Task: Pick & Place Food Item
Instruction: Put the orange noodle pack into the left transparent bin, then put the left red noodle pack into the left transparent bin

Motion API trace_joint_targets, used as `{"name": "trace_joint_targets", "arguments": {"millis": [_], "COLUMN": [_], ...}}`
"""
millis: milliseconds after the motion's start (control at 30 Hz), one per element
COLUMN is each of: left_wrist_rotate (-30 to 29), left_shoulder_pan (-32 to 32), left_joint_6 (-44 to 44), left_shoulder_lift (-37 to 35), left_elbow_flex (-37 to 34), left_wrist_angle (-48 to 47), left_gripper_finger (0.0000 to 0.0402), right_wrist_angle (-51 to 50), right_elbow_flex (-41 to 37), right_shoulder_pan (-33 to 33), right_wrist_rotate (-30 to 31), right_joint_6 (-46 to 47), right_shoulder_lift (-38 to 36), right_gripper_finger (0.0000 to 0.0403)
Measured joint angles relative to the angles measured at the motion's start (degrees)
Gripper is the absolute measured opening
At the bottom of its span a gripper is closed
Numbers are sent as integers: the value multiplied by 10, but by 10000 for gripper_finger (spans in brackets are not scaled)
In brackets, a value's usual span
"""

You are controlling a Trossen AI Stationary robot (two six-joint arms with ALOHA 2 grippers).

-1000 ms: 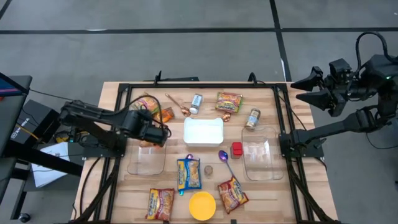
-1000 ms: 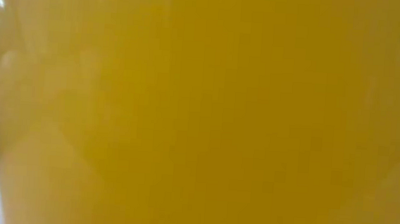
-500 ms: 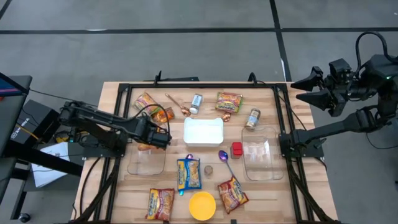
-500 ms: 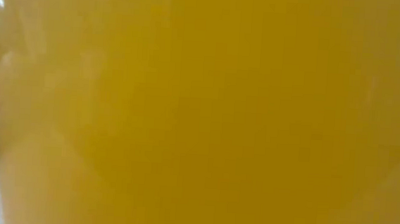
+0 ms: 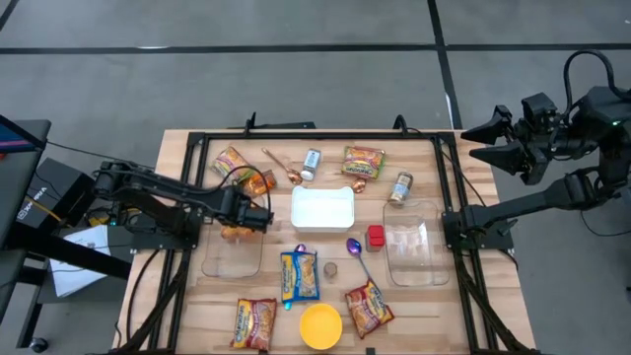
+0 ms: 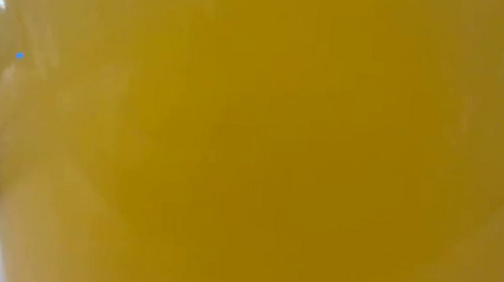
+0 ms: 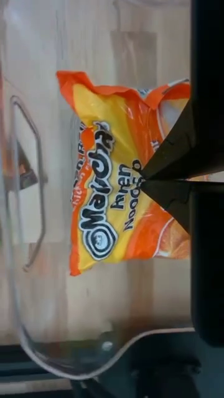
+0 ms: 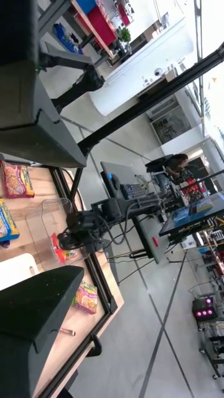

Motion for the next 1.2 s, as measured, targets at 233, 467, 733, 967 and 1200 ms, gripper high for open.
{"name": "trace_joint_targets", "arguments": {"millis": [233,467,733,967,1200], "left_wrist_rotate": [1,1,9,10,10], "left_shoulder_pan": [31,36,36,36,35], "left_joint_6": [45,58,58,59,71], "left_shoulder_lift": [0,0,0,0,-9], "left_elbow_flex": [-7,-7,-7,-7,-7], "left_wrist_angle": [14,16,28,28,44], "left_gripper_finger": [0,0,17,95,167], "right_wrist_angle": [0,0,0,0,0], "right_elbow_flex": [0,0,0,0,0], "right_shoulder_pan": [0,0,0,0,0], "right_wrist_rotate": [0,0,0,0,0], "right_joint_6": [1,1,1,1,1], "right_shoulder_lift": [0,0,0,0,-3], "right_gripper_finger": [265,265,265,265,265]}}
